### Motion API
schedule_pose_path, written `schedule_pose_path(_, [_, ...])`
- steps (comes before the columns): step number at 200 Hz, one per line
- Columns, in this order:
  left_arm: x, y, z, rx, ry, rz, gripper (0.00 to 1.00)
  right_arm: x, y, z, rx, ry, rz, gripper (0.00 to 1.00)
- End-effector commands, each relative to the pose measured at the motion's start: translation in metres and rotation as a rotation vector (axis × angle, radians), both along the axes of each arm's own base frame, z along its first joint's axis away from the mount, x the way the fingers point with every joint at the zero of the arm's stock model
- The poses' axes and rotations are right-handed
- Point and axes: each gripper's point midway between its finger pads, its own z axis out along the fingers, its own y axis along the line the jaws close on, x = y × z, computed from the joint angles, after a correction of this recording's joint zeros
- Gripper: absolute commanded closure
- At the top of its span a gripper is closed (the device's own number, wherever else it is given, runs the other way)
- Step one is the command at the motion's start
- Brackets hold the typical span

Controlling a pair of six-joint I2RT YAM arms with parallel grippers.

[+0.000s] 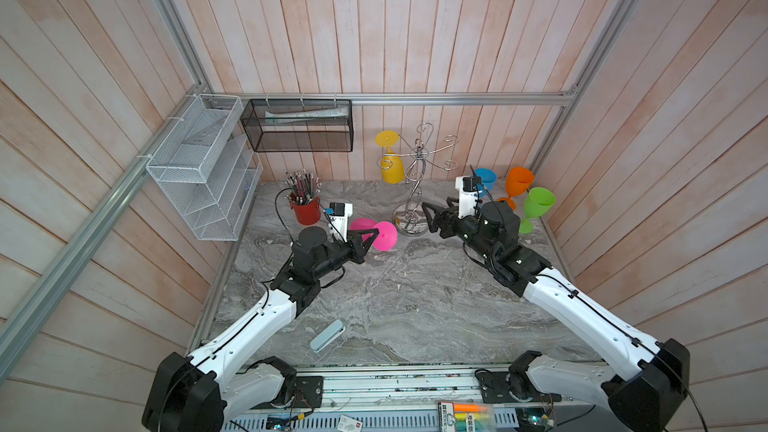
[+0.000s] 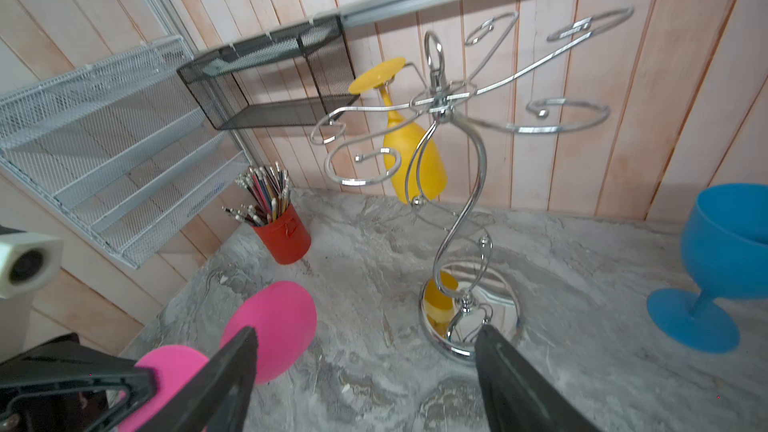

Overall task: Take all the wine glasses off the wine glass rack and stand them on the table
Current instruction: 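Carry the pink glass toward the robot while the right gripper follows it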

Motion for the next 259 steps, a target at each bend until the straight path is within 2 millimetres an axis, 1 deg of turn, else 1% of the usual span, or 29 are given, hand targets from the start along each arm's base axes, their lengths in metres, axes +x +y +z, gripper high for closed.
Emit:
schedule_pose_path(1, [-0.012,-0.001,0.007,0.099,-0.145,0.005,1.00,-0.010,-0.003,-0.016,-0.006,0.069,-0.025,0.17])
schedule_pose_path(23, [-0.028,-0.009,0.005,0.167,-0.219,-0.016,1.00,-0.019,-0.003,-0.035,0.039,0.142,-0.012,0.17])
schedule_pose_path(41, [-0.040,-0.010,0.002,0.202,-0.266,-0.010,1.00,-0.029,0.000,-0.047,0.091,0.203,0.009,0.18])
schedule_pose_path(75, [-0.060,-0.013,-0.002,0.263,-0.335,-0.008,1.00,-0.047,0.005,-0.055,0.170,0.273,0.054,0.19])
schedule_pose_path(90, [-0.069,-0.016,-0.005,0.286,-0.368,-0.021,1.00,-0.052,0.003,-0.057,0.200,0.293,0.049,0.19])
schedule_pose_path(109, [-0.081,-0.020,-0.004,0.307,-0.419,-0.041,1.00,-0.056,0.000,-0.055,0.229,0.303,0.044,0.19])
schedule_pose_path(123, [-0.085,-0.021,-0.006,0.329,-0.450,-0.033,1.00,-0.058,0.000,-0.052,0.254,0.312,0.050,0.19])
schedule_pose_path(146, [-0.091,-0.025,-0.011,0.377,-0.493,-0.021,1.00,-0.063,0.004,-0.056,0.297,0.352,0.069,0.21])
schedule_pose_path(150, [-0.090,-0.024,-0.012,0.388,-0.503,-0.009,1.00,-0.063,0.004,-0.056,0.301,0.359,0.073,0.21])
schedule_pose_path(154, [-0.098,-0.030,-0.012,0.389,-0.520,-0.031,1.00,-0.064,0.005,-0.057,0.306,0.366,0.076,0.21])
schedule_pose_path(168, [-0.102,-0.036,-0.015,0.416,-0.553,-0.027,1.00,-0.066,0.007,-0.062,0.323,0.397,0.080,0.22])
schedule_pose_path(197, [-0.106,-0.048,-0.022,0.486,-0.605,-0.006,1.00,-0.069,0.003,-0.063,0.360,0.432,0.062,0.22])
schedule_pose_path(222, [-0.110,-0.059,-0.026,0.540,-0.662,0.010,1.00,-0.077,0.002,-0.063,0.421,0.465,0.073,0.23])
schedule_pose_path(259, [-0.114,-0.069,-0.025,0.590,-0.756,0.042,1.00,-0.088,-0.002,-0.068,0.495,0.528,0.069,0.25])
